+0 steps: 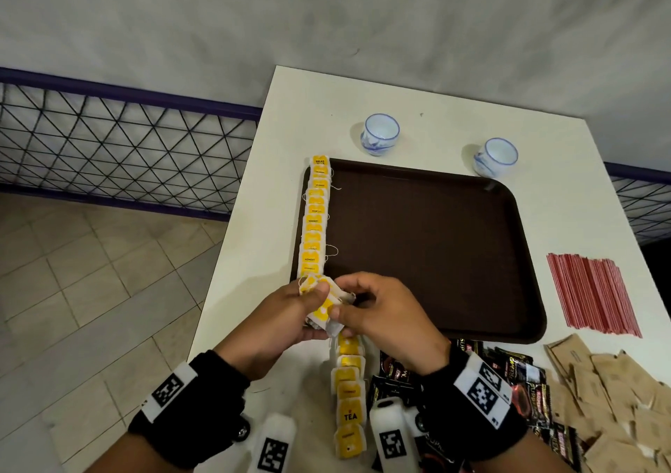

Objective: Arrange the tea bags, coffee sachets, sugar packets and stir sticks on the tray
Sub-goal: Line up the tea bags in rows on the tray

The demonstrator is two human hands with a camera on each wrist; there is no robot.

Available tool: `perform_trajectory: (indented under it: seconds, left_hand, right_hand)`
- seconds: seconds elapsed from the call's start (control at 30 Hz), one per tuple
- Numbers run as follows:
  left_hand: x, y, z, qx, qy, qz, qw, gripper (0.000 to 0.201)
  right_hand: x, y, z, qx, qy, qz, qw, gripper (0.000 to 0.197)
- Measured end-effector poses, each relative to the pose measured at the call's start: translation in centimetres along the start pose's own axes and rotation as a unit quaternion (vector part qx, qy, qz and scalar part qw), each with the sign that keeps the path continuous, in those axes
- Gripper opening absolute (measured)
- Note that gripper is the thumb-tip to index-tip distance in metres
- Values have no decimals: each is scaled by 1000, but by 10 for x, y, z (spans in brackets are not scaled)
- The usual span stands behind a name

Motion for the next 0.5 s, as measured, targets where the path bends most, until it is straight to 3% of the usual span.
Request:
perform_trajectory:
  seconds: [0.27,0.37,0.5]
  left_hand:
    - [4,-5,-6,44,-23,-5,999,28]
    - [7,-5,-8,31,-17,8,999,37]
    - [10,-3,-8,-7,-1,125,992,48]
  right_hand:
    - [-8,-10,-4,23,24,-36,999,20]
    - [-10,-9,-6,36,27,-50,998,19]
    - [-16,-5,-5,26,-31,-171,984,17]
Point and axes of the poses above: each hand's wrist, its own z-axis away from the middle knuckle, its own y-axis out of the back of the hand, x = y × z, the point moved 1 cm from there along -z, towards the middle knuckle, and after that the axes turned 11 degrees about x, right-handed, at the moved point
